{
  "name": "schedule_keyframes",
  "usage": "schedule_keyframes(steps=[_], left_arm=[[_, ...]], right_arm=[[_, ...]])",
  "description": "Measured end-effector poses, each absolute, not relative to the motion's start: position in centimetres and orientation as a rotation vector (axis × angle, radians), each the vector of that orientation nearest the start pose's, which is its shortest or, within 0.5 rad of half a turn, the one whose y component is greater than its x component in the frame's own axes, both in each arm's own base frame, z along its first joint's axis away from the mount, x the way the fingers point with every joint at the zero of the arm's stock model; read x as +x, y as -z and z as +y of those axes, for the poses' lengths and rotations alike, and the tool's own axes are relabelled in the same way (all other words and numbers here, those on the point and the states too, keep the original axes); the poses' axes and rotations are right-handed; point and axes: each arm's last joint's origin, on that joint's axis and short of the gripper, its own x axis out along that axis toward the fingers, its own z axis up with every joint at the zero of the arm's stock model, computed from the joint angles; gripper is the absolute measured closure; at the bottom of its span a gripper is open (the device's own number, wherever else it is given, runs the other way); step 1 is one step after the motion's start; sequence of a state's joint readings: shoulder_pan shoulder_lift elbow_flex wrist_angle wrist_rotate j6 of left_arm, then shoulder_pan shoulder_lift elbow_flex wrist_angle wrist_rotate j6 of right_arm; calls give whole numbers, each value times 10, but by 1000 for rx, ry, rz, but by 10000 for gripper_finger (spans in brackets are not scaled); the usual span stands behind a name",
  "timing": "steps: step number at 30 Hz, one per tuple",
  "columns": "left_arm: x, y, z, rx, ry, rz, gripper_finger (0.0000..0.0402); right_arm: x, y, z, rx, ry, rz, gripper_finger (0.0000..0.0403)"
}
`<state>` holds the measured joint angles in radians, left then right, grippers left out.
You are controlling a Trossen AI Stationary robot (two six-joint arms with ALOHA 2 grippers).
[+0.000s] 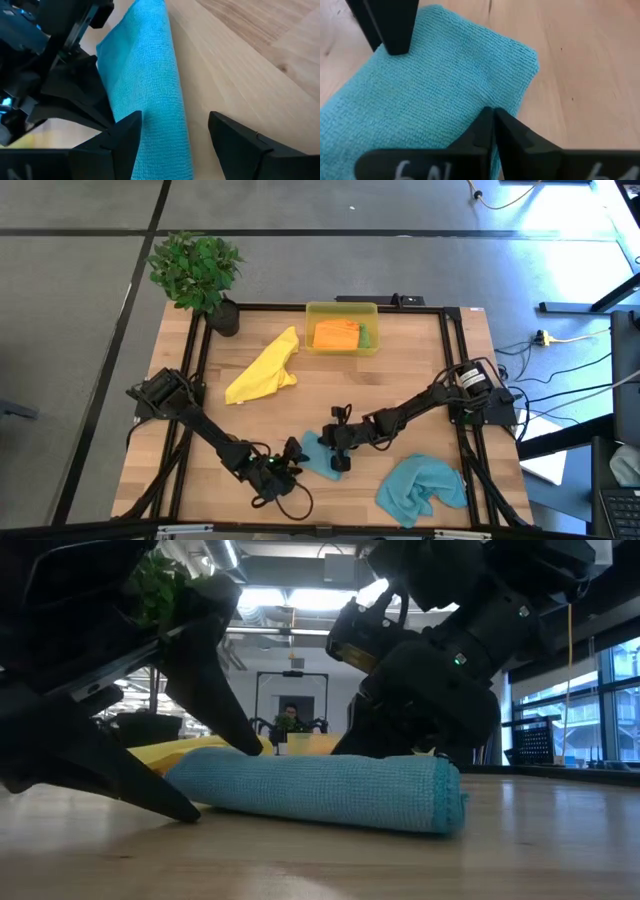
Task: Fold microfiber towels
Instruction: Stack the folded top blue microfiber cloth on the top of the orange microfiber cloth
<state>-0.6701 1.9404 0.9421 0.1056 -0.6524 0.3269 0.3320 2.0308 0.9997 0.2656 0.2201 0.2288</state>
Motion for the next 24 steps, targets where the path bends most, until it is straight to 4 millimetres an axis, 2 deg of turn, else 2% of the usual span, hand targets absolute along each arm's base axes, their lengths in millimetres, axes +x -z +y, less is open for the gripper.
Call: schedule_keyframes(steps=[6,17,24], left_arm=[[290,-106,-205,885,120,705,178],[293,-106,-197,969,75,726,178],[289,-107,-201,1102,-1,704,178]], right_arm=[[365,-94,119,14,-27,752,394],[364,-92,119,30,-37,767,392],[363,-91,119,41,-40,772,393]])
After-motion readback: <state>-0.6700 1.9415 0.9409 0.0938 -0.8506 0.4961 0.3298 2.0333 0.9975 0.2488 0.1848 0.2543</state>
